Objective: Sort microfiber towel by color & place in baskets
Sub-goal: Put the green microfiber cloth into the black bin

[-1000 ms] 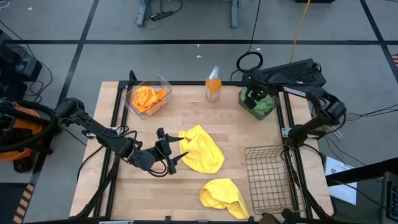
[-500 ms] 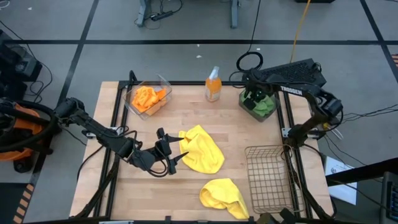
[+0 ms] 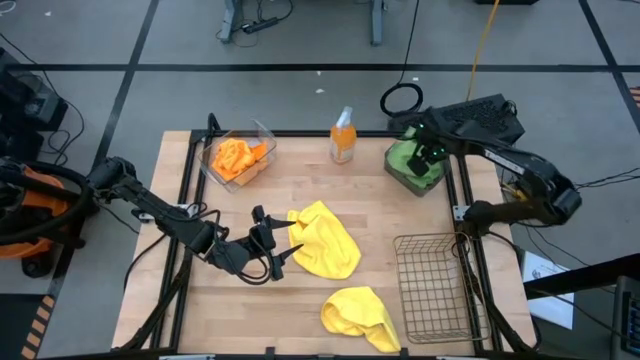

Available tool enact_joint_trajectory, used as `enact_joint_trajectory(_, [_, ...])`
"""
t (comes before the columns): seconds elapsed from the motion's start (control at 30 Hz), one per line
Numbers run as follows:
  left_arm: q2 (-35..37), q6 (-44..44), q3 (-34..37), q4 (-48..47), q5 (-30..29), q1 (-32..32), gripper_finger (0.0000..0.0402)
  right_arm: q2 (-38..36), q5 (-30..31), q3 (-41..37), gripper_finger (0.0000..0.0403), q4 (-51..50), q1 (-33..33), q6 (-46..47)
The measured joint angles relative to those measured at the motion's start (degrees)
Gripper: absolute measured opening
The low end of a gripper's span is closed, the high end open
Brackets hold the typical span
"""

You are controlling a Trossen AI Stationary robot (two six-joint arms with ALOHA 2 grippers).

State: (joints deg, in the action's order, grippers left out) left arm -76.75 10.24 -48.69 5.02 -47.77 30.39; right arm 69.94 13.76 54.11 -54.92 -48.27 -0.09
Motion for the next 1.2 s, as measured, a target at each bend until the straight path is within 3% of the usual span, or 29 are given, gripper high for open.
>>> enact_joint_trajectory(0.23, [0.00, 0.00, 0.00, 0.04, 0.02, 0.00, 0.0287, -1.42, 4.76, 0.00, 0.0000, 0.46, -0.16, 1.52])
enact_joint_trajectory(0.57, [0.00, 0.00, 0.00, 0.02, 0.02, -0.01, 0.0287, 15.45, 4.02, 0.00, 0.0000, 4.46, -1.97, 0.50])
enact_joint_trajectory(0.73, [0.00, -0.04, 0.00, -0.04, 0.04, 0.00, 0.0287, 18.78, 3.45, 0.00, 0.0000, 5.57, -1.97, -0.85])
enact_joint_trajectory(0.97, [0.00, 0.00, 0.00, -0.18, 0.04, 0.00, 0.0287, 14.72, 2.44, 0.88, 0.0000, 0.69, -1.86, -0.64])
enact_joint_trajectory(1.2, [-2.32, -0.04, 0.00, 0.01, 0.27, -0.20, 0.0287, 1.24, 2.49, 2.62, 0.0000, -5.98, 1.48, 2.31])
